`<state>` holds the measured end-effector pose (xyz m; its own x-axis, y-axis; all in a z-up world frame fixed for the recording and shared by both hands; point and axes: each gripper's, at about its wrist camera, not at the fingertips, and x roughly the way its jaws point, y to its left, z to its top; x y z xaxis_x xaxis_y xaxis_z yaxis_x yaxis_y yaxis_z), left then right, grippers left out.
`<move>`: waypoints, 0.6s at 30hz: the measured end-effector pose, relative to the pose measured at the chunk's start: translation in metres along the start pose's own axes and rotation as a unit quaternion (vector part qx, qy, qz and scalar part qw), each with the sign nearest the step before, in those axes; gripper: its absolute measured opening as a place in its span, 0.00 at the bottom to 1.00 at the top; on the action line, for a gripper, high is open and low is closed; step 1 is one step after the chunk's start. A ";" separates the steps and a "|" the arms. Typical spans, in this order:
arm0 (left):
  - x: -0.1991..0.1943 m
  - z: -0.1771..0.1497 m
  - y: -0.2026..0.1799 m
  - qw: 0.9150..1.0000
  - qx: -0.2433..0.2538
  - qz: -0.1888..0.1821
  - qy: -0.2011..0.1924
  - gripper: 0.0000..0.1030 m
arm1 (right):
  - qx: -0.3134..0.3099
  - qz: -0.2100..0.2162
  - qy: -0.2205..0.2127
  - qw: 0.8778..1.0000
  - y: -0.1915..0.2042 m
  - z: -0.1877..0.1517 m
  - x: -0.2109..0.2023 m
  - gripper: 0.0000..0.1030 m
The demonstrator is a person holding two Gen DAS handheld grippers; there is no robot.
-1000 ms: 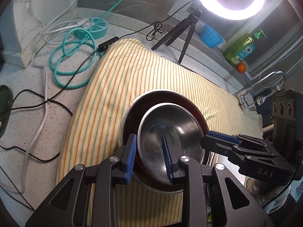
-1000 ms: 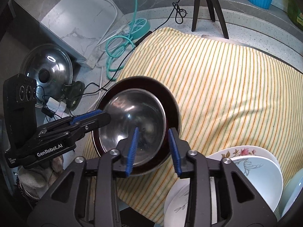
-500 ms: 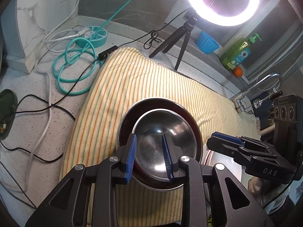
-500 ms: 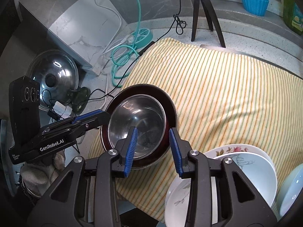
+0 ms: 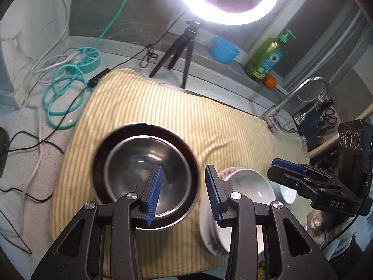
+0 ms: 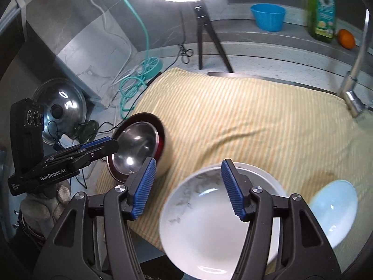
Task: Organize plates and bowls
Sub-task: 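Open both grippers and withdraw from the nested bowls, then move both grippers to the pale blue bowl rim and close on it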
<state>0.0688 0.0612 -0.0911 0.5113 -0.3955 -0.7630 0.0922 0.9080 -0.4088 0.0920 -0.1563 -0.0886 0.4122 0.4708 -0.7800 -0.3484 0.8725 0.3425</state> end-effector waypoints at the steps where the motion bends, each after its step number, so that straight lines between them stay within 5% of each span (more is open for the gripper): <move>1: 0.001 -0.001 -0.005 1.000 0.001 -0.005 0.001 0.35 | 0.006 -0.006 -0.004 1.000 -0.008 -0.003 -0.006 0.59; 18: 0.050 -0.017 -0.105 0.995 0.059 -0.071 0.044 0.35 | 0.115 -0.090 -0.043 0.988 -0.143 -0.048 -0.089 0.60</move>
<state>0.0699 -0.0567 -0.0949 0.4101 -0.5267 -0.7446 0.2602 0.8500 -0.4580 0.0646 -0.3290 -0.0932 0.5229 0.3061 -0.7956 -0.0671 0.9452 0.3196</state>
